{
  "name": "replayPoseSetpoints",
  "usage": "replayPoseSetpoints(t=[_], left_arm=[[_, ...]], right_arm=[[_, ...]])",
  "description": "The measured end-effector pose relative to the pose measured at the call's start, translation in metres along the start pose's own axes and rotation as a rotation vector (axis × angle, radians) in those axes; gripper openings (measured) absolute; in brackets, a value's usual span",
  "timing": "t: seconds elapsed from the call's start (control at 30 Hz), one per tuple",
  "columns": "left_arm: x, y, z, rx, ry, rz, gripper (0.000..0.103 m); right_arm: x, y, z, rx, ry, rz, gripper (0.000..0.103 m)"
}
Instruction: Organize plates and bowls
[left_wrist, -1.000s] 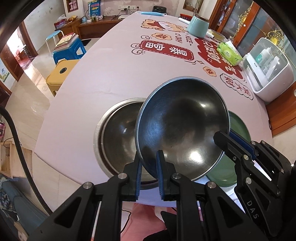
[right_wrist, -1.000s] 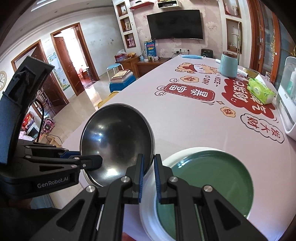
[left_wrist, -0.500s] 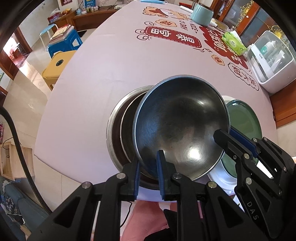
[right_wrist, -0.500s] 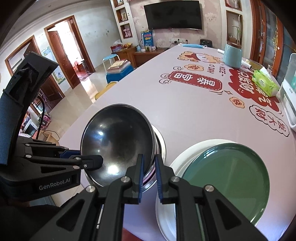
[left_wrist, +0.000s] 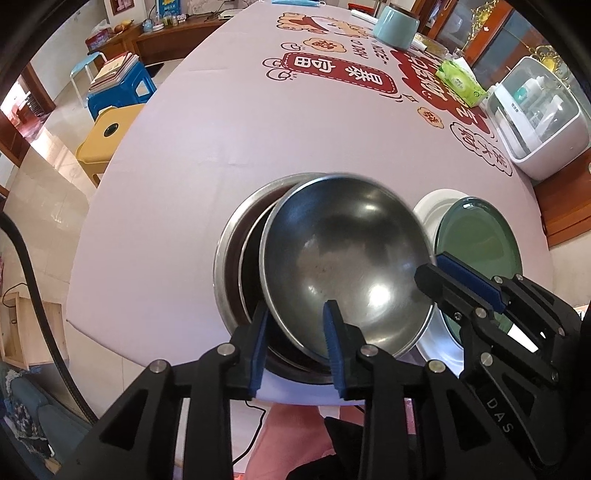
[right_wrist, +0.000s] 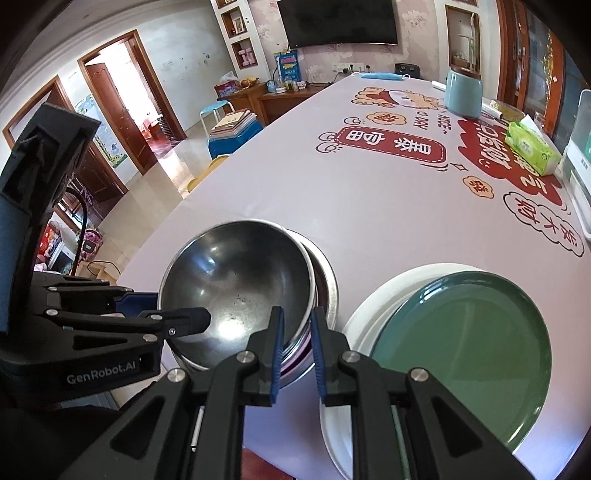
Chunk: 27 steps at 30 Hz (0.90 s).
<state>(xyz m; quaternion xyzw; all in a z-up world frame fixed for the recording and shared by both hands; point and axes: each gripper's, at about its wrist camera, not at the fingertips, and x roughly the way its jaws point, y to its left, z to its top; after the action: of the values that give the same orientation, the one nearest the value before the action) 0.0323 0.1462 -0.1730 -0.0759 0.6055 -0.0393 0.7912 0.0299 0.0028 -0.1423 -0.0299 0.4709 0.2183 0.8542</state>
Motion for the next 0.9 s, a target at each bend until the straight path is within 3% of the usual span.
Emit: replayPoseSetpoints(t=[0.23,0.37,0.43,0.57,0.9], left_arm=[[-0.002,0.001,0.003,0.009,0.002,-0.026,0.034],[-0.006,0.001,0.004,0.017,-0.004,-0.036,0.040],[-0.009,0.002,0.003,0.021,-0.012,-0.032,0.049],[-0.020,0.002,0.006,0.041,-0.039,-0.047,0.050],[-0.032,0.016,0.011,0.037,-0.086,-0.070,0.060]], right_arm=[[-0.002,-0.005,0.002,0.024,0.022,0.026,0.016],[-0.003,-0.012,0.005,0.057,0.044,0.048,0.025],[-0.004,-0.015,0.006,0.076,0.050,0.057,0.029],[-0.004,-0.022,0.009,0.125,0.081,0.095,0.038],[0.006,-0.041,0.012,0.275,0.171,0.196,0.046]])
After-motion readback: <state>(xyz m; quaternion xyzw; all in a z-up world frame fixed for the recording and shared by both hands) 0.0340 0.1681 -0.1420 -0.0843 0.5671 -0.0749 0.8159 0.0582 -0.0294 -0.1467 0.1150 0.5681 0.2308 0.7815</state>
